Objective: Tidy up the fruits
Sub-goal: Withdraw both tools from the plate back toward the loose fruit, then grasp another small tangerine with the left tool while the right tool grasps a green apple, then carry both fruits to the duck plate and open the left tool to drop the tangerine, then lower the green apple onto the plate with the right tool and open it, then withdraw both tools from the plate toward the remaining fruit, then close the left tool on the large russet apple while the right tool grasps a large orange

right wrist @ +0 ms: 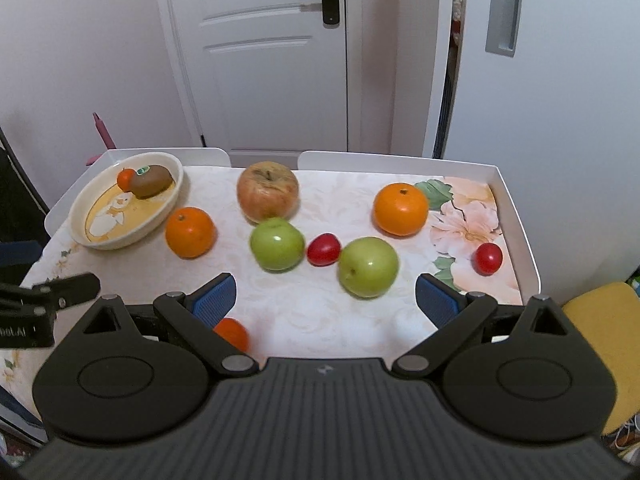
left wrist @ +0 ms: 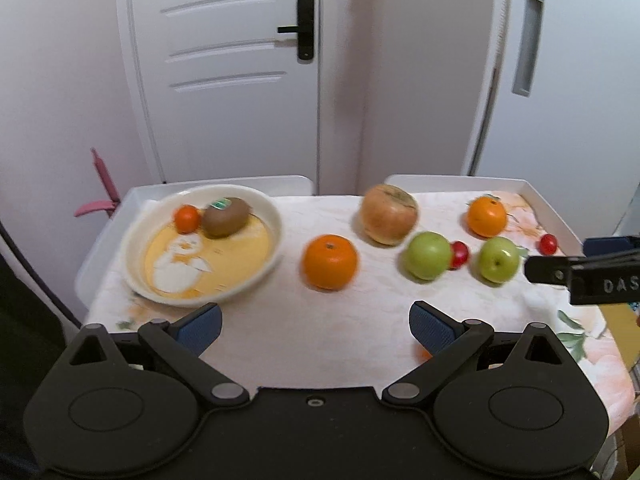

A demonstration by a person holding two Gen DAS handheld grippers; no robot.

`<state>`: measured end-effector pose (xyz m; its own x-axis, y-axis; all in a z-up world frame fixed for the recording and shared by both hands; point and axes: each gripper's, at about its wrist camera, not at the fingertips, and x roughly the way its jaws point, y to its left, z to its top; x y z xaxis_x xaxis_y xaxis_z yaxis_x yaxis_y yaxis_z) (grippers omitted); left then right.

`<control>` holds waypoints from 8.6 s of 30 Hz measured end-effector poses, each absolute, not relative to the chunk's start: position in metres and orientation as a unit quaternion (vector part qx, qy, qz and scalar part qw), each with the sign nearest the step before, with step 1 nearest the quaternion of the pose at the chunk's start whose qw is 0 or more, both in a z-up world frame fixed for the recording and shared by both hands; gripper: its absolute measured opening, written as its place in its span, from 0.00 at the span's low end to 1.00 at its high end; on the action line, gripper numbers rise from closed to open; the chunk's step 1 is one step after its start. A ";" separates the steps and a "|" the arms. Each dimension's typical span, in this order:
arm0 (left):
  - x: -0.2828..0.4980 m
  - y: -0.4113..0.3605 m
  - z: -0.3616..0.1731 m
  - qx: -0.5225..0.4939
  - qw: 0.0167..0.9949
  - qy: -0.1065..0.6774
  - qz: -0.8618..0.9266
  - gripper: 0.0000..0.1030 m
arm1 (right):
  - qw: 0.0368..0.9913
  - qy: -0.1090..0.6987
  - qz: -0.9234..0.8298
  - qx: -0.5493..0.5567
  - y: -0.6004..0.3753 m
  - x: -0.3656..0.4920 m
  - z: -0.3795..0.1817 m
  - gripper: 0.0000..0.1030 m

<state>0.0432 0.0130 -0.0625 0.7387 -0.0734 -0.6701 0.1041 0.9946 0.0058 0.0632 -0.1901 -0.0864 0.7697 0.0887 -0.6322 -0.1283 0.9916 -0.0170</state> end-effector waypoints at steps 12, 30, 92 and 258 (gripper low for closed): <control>0.055 -0.055 -0.121 0.052 0.924 0.368 -0.094 0.89 | 0.936 0.340 0.088 -0.037 -0.229 0.104 -0.143 1.00; 0.067 -0.085 -0.151 0.069 0.911 0.387 -0.121 0.41 | 0.930 0.350 0.110 -0.030 -0.232 0.137 -0.169 0.94; 0.092 0.098 -0.037 0.033 0.942 0.330 -0.045 0.40 | 0.935 0.329 0.132 -0.009 -0.064 0.124 -0.067 0.70; 0.223 -0.099 -0.119 0.066 0.917 0.394 -0.012 0.92 | 0.922 0.373 0.105 -0.024 -0.276 0.207 -0.137 1.00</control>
<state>0.2232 -0.0992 -0.1191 0.6895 0.0306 -0.7236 0.0729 0.9911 0.1114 0.2070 -0.2762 -0.1367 0.7004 0.1747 -0.6921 -0.2108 0.9770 0.0333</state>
